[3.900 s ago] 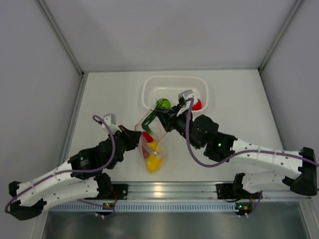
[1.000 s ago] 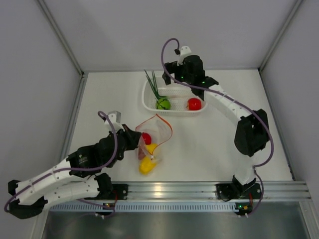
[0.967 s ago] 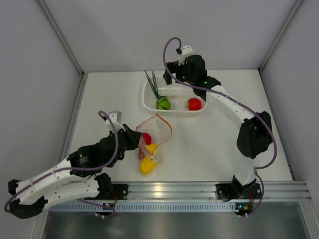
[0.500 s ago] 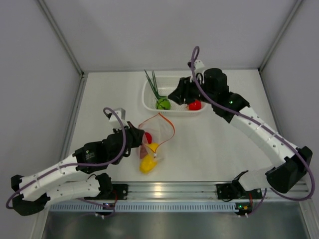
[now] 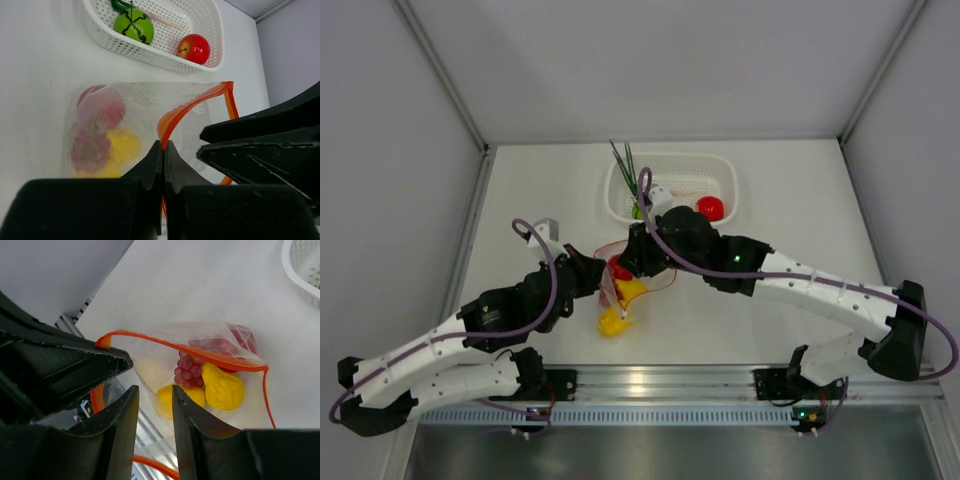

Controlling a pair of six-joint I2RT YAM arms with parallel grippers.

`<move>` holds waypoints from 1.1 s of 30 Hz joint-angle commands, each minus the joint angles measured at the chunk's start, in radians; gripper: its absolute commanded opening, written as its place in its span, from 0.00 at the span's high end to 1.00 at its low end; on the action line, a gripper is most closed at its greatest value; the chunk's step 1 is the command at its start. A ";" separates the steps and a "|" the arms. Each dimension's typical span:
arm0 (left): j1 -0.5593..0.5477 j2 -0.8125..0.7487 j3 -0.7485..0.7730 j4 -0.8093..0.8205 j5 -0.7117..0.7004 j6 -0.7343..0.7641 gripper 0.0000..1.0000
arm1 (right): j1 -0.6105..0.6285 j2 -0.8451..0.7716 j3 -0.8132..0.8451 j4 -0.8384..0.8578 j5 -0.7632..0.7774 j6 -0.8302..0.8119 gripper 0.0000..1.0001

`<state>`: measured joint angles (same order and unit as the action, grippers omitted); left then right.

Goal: Open the zip-top bag and remove the fake food

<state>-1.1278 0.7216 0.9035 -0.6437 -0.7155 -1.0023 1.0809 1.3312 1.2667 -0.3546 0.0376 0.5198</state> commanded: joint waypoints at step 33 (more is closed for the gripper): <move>-0.004 -0.096 -0.109 0.030 -0.030 -0.029 1.00 | 0.155 0.388 -0.023 0.257 0.212 0.184 0.74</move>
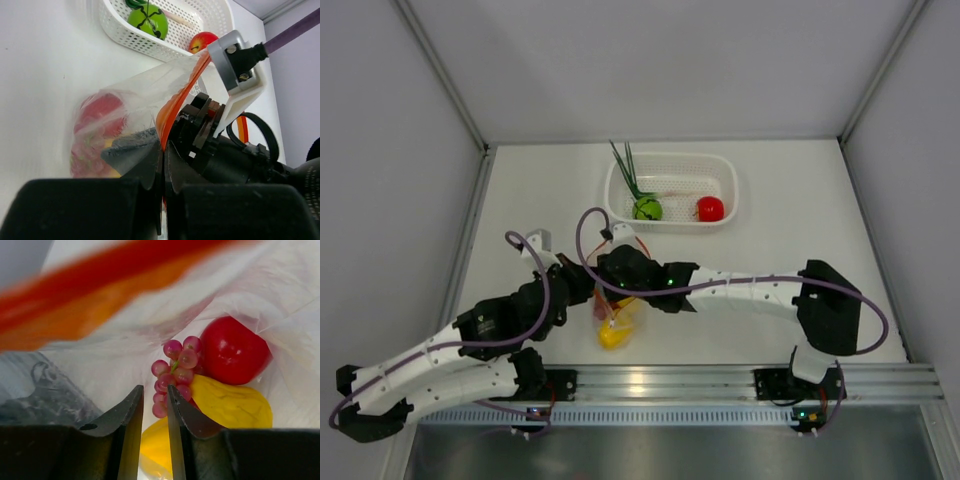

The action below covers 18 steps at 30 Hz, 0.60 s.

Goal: Open the zip-top bag and remove the fake food

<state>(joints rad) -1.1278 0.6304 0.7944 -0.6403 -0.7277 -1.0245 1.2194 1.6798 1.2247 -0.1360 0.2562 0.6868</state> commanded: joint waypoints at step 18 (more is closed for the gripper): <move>-0.004 -0.072 -0.027 -0.001 0.013 0.057 1.00 | 0.019 0.213 0.133 -0.030 -0.037 0.017 0.57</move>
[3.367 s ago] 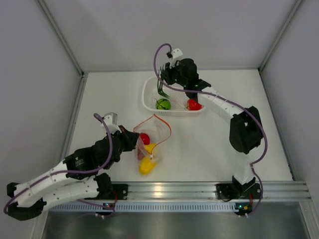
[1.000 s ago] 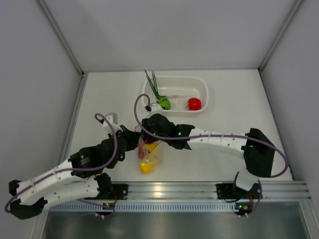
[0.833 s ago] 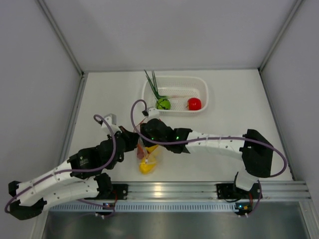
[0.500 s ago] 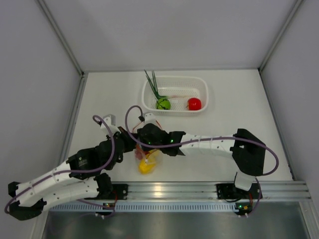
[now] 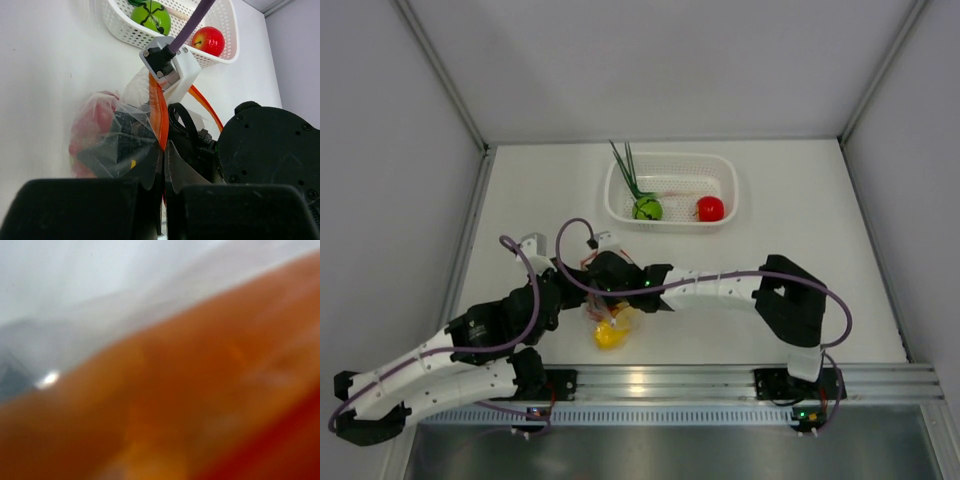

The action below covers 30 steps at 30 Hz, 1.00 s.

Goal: Open the zip-top bag and remove the fake food

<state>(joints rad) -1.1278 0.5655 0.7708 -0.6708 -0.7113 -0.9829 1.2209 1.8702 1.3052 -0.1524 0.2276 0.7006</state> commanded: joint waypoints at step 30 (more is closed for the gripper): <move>-0.004 -0.009 -0.010 0.002 -0.051 0.010 1.00 | 0.029 -0.186 -0.092 0.111 0.039 -0.105 1.00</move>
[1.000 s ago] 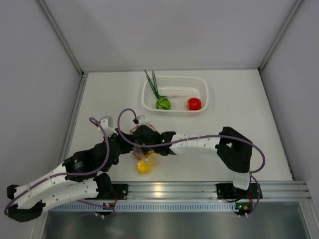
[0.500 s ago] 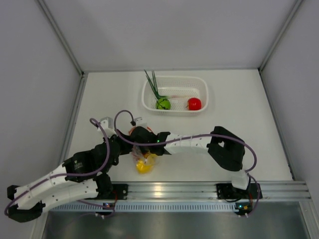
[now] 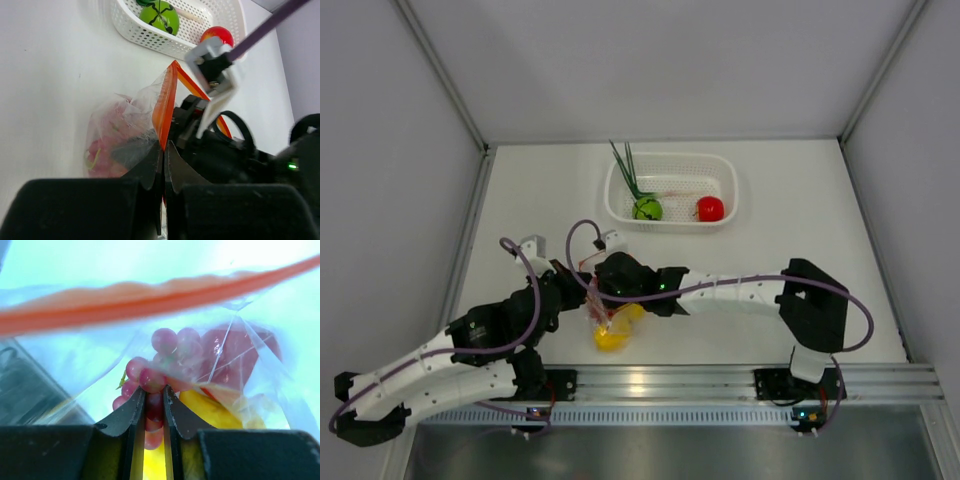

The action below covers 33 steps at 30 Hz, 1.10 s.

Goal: Open the zip-top bag and remove the fake food

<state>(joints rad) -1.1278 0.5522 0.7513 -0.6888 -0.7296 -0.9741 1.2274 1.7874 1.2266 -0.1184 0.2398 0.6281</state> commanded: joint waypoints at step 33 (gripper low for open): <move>-0.004 0.006 0.002 0.018 -0.028 -0.009 1.00 | -0.038 -0.529 0.043 -0.027 -0.099 -0.203 1.00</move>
<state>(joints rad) -1.1278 0.5587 0.7513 -0.6891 -0.7414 -0.9749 1.2163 1.3132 1.1893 -0.1738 0.1951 0.4381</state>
